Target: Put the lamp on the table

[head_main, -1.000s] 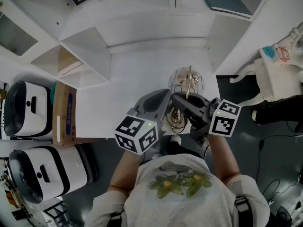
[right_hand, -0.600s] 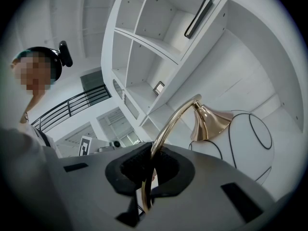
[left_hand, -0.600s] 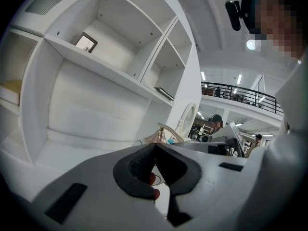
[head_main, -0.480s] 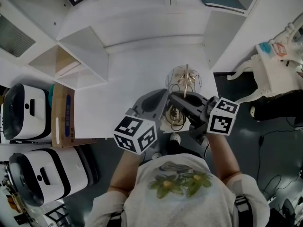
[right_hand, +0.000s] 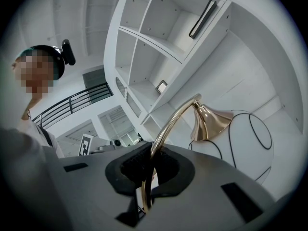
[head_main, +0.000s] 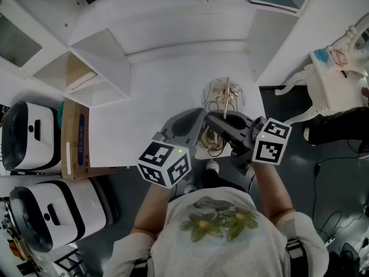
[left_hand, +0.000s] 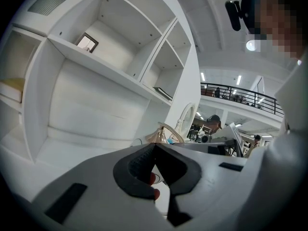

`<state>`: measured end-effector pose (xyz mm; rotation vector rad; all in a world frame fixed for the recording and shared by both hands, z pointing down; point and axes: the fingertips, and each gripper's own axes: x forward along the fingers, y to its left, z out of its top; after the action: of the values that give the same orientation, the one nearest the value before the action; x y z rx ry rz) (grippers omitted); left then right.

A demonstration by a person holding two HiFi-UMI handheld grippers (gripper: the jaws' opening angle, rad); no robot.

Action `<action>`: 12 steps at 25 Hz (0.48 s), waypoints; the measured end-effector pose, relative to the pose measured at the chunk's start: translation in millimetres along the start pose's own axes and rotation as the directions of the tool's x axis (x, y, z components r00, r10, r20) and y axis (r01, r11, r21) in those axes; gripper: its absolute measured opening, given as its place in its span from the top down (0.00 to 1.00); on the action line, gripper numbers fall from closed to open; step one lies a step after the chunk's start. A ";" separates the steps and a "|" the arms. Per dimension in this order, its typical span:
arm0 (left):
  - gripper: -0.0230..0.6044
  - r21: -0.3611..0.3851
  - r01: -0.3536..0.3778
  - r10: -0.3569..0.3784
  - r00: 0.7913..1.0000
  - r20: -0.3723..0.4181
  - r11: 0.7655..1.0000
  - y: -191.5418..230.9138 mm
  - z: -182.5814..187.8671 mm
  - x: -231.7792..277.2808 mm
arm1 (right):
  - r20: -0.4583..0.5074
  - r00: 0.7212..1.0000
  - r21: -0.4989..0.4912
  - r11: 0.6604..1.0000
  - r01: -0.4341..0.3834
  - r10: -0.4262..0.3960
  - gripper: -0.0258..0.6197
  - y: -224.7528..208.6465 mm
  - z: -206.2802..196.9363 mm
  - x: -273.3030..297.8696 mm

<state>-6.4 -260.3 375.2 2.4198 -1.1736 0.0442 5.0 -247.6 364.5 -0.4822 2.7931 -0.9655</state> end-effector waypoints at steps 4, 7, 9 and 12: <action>0.92 -0.001 0.011 -0.011 1.000 -0.001 1.000 -1.6 -2.3 -2.7 | 0.004 1.000 -0.006 1.000 0.004 -0.004 0.91 2.5 -3.1 -1.1; 0.92 -0.002 0.017 -0.017 1.000 -0.001 1.000 -2.9 -4.5 -5.3 | 0.009 1.000 -0.010 1.000 0.004 -0.004 0.91 4.8 -5.9 -2.0; 0.92 -0.007 0.025 -0.025 1.000 0.000 1.000 -4.1 -6.4 -7.1 | 0.015 1.000 -0.010 1.000 0.000 0.000 0.91 6.6 -8.2 -3.1; 0.92 -0.012 0.032 -0.032 0.999 0.004 0.999 -5.5 -7.3 -8.8 | 0.023 1.000 -0.016 1.000 -0.005 0.005 0.91 8.5 -9.6 -4.2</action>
<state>-6.8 -247.9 377.8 2.4287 -1.1327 0.0232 4.5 -234.3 366.8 -0.4856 2.7823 -0.9307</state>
